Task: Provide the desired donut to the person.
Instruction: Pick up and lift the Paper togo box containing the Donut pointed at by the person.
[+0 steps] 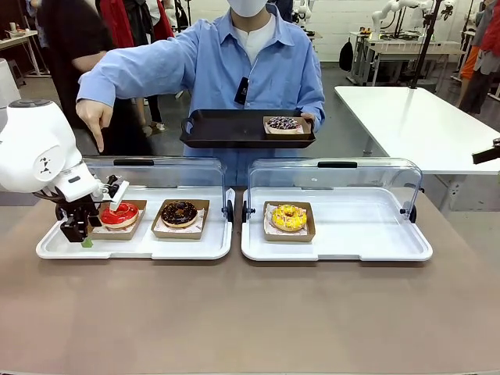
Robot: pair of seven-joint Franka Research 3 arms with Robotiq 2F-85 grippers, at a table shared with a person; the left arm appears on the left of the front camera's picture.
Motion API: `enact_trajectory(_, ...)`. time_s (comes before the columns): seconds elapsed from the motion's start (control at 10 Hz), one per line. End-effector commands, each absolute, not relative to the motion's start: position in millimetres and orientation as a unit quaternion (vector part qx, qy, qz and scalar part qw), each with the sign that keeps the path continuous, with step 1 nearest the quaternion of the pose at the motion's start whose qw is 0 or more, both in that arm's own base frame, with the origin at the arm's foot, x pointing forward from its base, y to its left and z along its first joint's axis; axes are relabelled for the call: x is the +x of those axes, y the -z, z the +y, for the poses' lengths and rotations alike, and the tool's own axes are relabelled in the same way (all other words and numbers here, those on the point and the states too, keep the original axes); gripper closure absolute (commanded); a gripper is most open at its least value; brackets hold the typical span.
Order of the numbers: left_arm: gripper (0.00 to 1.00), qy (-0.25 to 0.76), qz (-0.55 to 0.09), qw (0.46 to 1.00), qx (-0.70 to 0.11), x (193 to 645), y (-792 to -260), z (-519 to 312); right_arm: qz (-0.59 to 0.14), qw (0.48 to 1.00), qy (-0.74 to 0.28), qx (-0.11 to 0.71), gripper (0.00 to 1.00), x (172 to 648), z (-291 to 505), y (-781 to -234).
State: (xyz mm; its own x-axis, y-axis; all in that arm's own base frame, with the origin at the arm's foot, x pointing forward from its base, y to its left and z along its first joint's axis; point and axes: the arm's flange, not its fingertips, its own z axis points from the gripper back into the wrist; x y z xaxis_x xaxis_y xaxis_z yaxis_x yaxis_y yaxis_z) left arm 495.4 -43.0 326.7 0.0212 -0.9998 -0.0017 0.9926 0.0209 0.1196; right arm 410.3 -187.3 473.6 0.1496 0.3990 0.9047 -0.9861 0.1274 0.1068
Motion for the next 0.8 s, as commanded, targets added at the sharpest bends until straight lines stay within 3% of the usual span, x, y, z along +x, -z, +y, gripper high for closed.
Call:
enact_trajectory(0.0,1.0,0.7,-0.045,0.711,0.052,497.1,-326.5,-40.8,-0.378,0.647,-0.533,0.393,0.0,409.8,-186.8,-474.3)
enact_trajectory(0.1,0.82,0.7,-0.044,0.711,0.052,497.2,-326.6,-40.5,-0.378,0.647,-0.533,0.393,0.0,409.8,-186.8,-474.3)
enact_trajectory(0.3,1.0,0.699,-0.035,0.713,0.048,497.7,-325.8,-40.8,-0.378,0.647,-0.533,0.393,0.0,409.8,-186.8,-474.3)
enact_trajectory(0.7,1.0,0.701,-0.026,0.711,0.038,498.1,-328.1,-39.2,-0.378,0.647,-0.533,0.393,0.0,409.8,-186.8,-474.3)
